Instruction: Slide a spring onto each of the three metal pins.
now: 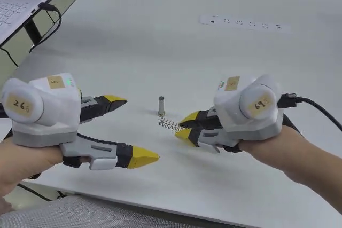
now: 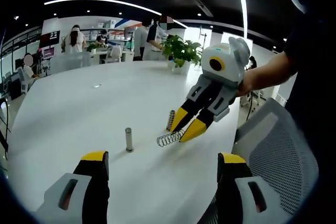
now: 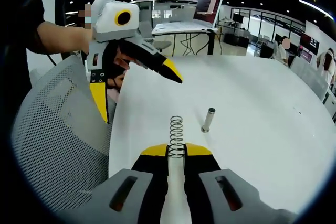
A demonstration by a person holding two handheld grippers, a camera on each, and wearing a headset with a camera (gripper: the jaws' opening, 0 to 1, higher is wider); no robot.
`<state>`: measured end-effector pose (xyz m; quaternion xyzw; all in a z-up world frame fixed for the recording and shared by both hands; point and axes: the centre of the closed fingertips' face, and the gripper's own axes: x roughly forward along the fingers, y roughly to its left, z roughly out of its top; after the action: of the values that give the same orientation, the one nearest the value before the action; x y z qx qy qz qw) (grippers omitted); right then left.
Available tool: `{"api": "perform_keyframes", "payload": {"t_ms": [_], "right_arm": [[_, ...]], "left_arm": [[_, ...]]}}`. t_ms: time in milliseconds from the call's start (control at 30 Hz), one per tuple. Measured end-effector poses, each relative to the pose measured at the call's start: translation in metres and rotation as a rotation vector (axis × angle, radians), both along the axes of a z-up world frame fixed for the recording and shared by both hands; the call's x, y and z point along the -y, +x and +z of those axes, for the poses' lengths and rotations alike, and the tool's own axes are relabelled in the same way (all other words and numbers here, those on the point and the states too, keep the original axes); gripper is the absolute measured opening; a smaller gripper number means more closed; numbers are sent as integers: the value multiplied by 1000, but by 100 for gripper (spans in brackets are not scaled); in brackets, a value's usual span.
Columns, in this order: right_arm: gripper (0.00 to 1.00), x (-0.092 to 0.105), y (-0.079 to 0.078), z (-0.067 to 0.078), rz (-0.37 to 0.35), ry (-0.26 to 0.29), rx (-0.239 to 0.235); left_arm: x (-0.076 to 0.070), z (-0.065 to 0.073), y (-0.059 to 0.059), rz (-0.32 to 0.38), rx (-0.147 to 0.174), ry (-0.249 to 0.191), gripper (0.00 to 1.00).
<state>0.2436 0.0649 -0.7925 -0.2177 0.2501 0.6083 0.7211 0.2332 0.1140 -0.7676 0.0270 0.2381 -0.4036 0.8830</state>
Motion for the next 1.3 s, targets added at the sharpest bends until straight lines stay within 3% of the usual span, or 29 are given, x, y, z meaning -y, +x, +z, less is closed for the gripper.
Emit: {"api": "perform_keyframes", "payload": {"t_ms": [233, 667, 800, 1100, 1233, 1300], "right_arm": [[7, 7, -6, 4, 33, -8, 21], [7, 15, -14, 13, 89, 2, 63], [7, 15, -16, 16, 104, 4, 76], [7, 15, -22, 22, 142, 18, 89], [7, 16, -23, 24, 152, 32, 93], [7, 17, -24, 24, 158, 32, 96]], "left_arm": [[13, 2, 0, -38, -4, -16, 73], [41, 7, -3, -148, -30, -59, 43], [50, 9, -3, -175, -29, -74, 39], [58, 9, -4, -220, -31, -75, 27], [62, 9, -7, -248, -41, -88, 11], [62, 9, -6, -247, -36, -84, 9]]}}
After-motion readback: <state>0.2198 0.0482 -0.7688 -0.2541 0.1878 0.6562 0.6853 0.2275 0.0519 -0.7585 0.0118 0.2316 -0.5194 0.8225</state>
